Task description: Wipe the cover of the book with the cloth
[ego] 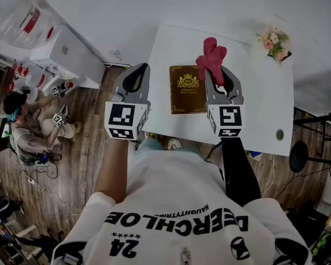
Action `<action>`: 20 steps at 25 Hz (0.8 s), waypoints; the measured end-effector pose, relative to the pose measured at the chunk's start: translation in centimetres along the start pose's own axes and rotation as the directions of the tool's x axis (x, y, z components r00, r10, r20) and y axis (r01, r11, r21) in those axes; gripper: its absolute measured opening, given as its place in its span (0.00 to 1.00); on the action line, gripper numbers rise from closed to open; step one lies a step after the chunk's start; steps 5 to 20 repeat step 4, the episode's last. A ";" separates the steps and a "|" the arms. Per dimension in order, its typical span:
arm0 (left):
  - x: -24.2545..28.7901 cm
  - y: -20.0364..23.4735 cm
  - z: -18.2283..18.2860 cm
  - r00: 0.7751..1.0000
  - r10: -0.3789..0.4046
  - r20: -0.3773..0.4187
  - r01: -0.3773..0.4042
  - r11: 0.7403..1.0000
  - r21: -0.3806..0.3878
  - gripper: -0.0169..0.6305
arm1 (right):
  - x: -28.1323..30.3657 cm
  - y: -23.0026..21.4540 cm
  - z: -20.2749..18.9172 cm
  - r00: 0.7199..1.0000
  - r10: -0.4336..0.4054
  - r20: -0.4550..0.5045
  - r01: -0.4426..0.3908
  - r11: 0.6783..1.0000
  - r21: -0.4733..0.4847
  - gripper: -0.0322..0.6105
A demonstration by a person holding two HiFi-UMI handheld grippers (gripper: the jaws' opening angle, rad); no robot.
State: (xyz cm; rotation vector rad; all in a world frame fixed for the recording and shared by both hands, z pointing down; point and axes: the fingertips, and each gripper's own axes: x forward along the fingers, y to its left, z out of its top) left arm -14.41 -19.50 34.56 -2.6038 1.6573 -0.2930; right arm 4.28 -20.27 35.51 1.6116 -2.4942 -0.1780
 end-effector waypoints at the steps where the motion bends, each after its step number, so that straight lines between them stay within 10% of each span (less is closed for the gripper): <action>1: 0.1 0.0 -0.1 1.000 -0.001 -0.002 0.001 1.000 -0.002 0.11 | 0.1 0.0 -0.1 1.000 0.002 -0.003 -0.002 1.000 0.002 0.21; 20: 0.3 0.1 -0.3 1.000 -0.003 -0.007 0.003 1.000 -0.007 0.11 | 0.3 0.0 -0.5 1.000 0.004 -0.008 -0.004 1.000 0.007 0.21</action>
